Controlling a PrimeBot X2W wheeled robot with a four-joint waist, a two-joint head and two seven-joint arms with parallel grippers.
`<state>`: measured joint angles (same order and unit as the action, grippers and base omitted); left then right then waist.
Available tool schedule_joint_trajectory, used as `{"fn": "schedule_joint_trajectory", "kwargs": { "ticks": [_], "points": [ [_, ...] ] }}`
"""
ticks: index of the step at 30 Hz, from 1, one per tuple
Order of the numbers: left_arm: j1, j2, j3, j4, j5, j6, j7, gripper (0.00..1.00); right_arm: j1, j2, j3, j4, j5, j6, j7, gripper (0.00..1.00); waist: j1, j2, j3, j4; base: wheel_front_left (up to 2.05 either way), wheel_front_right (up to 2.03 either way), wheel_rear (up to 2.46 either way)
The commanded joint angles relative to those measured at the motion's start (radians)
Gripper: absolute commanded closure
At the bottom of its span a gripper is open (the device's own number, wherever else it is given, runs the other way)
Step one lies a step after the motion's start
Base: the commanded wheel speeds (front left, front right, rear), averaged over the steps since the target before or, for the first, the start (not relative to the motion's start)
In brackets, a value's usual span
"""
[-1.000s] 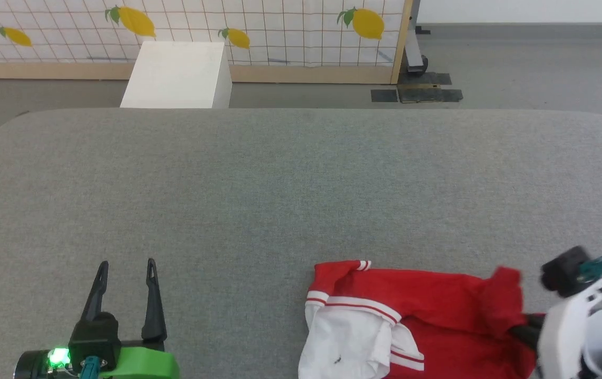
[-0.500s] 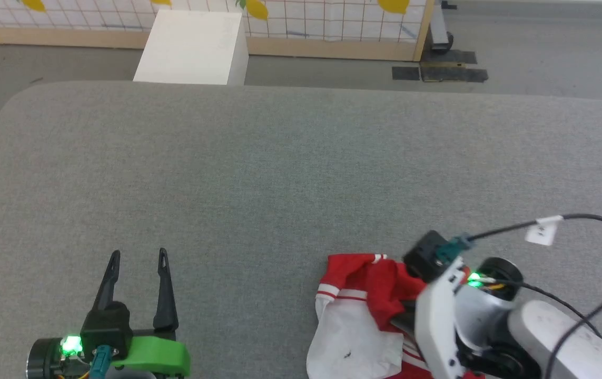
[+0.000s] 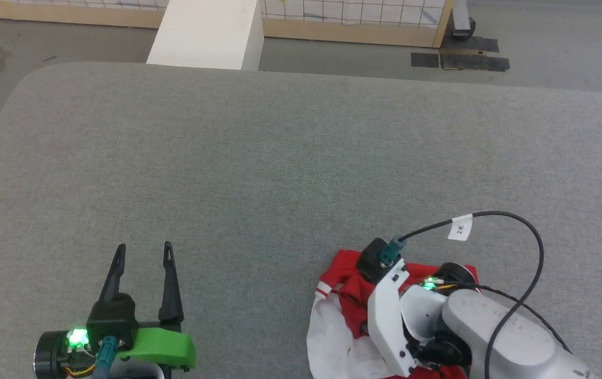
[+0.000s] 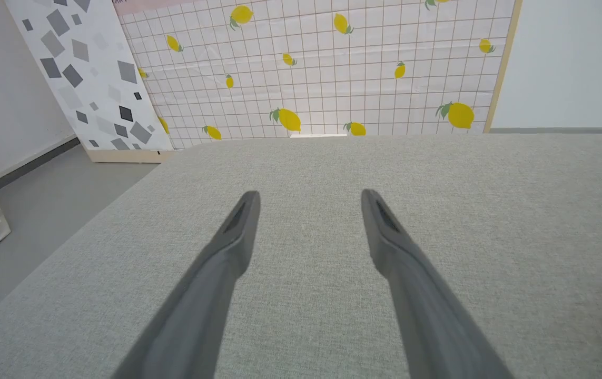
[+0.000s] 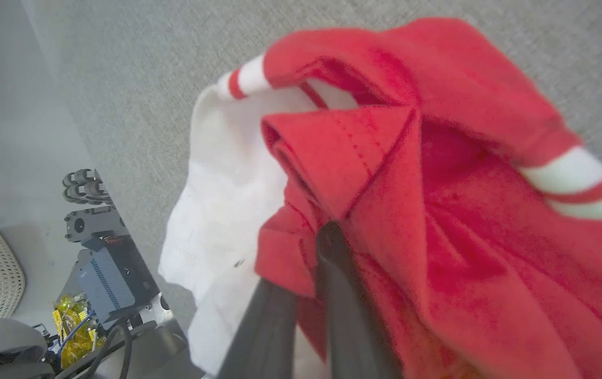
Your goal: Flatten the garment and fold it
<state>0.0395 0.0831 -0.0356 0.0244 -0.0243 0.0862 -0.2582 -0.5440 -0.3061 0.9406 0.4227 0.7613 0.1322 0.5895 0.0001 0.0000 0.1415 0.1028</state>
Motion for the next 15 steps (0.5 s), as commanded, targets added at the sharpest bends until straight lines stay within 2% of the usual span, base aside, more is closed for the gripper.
{"fn": "schedule_joint_trajectory", "kwargs": {
  "ticks": [1, 3, 4, 5, 10, 15],
  "points": [
    [-0.006, -0.007, 0.005, 0.003, 0.004, 0.007, -0.004, 0.0, -0.007, 0.005, 0.022, 0.027, 0.015, -0.002, -0.009, 1.0, -0.0001, 0.0, -0.006, -0.006, 0.0, 0.0, 0.0],
    [0.003, -0.006, 0.012, 0.006, 0.003, 0.008, -0.004, 0.0, -0.025, 0.004, 0.043, 0.035, 0.015, -0.002, -0.04, 1.0, -0.0001, 0.0, -0.013, -0.015, 0.0, 0.0, 0.0],
    [0.008, -0.005, 0.016, 0.009, 0.003, 0.008, -0.004, 0.0, -0.035, -0.002, 0.053, 0.031, 0.012, -0.002, -0.061, 0.54, -0.0001, 0.0, -0.018, -0.02, 0.0, 0.0, 0.0],
    [0.01, -0.005, 0.017, 0.01, 0.004, 0.008, -0.004, 0.0, -0.043, -0.01, 0.058, 0.024, 0.006, -0.002, -0.082, 0.0, -0.0001, 0.0, -0.022, -0.022, 0.0, 0.0, 0.0],
    [0.025, -0.005, 0.026, 0.014, 0.005, 0.01, -0.004, 0.0, -0.045, -0.071, 0.015, -0.082, -0.008, -0.002, -0.223, 0.0, -0.0001, 0.0, -0.049, -0.04, 0.0, 0.0, 0.0],
    [0.047, -0.006, 0.032, 0.006, 0.007, 0.013, -0.004, 0.0, 0.006, -0.138, -0.13, -0.186, -0.069, -0.002, -0.336, 0.0, -0.0001, 0.0, -0.07, -0.067, 0.0, 0.0, 0.0]
  ]
}}
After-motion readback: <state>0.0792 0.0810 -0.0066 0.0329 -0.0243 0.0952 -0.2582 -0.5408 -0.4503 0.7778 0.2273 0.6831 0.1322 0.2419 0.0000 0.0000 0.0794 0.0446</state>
